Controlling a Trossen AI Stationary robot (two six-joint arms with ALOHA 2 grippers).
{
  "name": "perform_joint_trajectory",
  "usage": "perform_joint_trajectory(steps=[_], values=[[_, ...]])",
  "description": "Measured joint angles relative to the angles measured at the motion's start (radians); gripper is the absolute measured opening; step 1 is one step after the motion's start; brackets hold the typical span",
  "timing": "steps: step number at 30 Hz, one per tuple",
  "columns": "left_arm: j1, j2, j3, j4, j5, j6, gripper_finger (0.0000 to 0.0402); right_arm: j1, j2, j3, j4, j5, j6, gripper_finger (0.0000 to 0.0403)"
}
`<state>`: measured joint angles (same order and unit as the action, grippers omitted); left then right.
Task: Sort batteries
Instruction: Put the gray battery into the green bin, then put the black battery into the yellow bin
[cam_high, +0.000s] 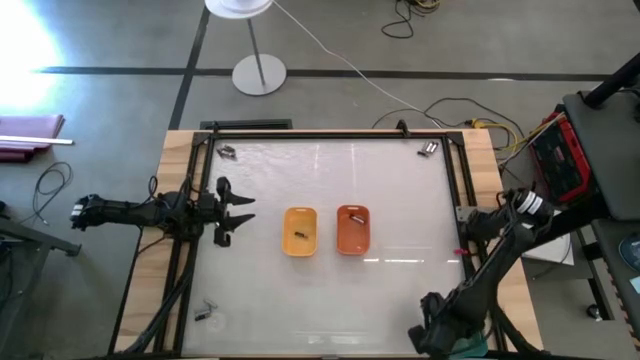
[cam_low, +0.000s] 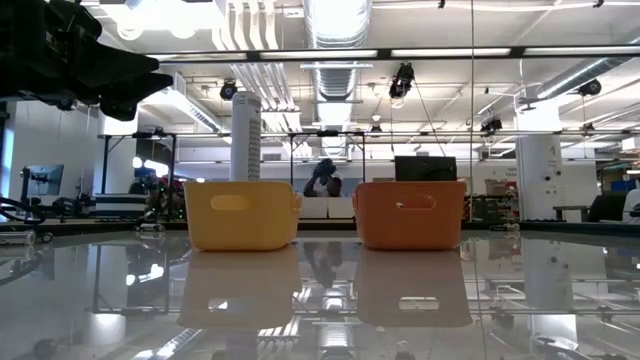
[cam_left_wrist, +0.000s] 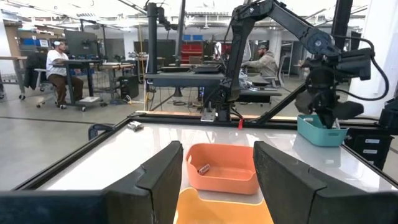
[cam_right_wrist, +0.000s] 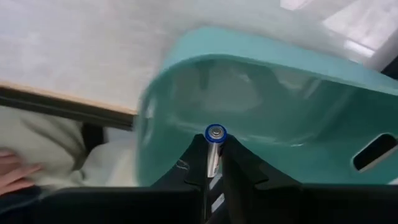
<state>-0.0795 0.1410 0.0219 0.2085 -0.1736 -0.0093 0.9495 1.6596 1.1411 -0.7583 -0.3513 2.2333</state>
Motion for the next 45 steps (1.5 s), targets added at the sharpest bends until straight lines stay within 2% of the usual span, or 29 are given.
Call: perform_joint_trajectory(steps=[14, 20, 32, 37, 45], values=[[0.0, 0.003, 0.0, 0.0, 0.0, 0.0, 0.0181, -0.001, -0.005, -0.097, 0.046, 0.011, 0.009, 0.0022], [0.0, 0.003, 0.0, 0.0, 0.0, 0.0, 0.0181, -0.002, -0.005, -0.139, 0.14, 0.011, 0.01, 0.0022], [0.0, 0.003, 0.0, 0.0, 0.0, 0.0, 0.0181, -0.005, 0.016, -0.151, 0.162, 0.009, 0.01, 0.0025], [0.0, 0.004, 0.0, 0.0, 0.0, 0.0, 0.0181, -0.005, 0.031, -0.149, 0.172, -0.017, 0.011, 0.005], [0.0, 0.004, 0.0, 0.0, 0.0, 0.0, 0.0181, -0.005, 0.019, -0.151, 0.158, -0.007, 0.037, 0.0119]])
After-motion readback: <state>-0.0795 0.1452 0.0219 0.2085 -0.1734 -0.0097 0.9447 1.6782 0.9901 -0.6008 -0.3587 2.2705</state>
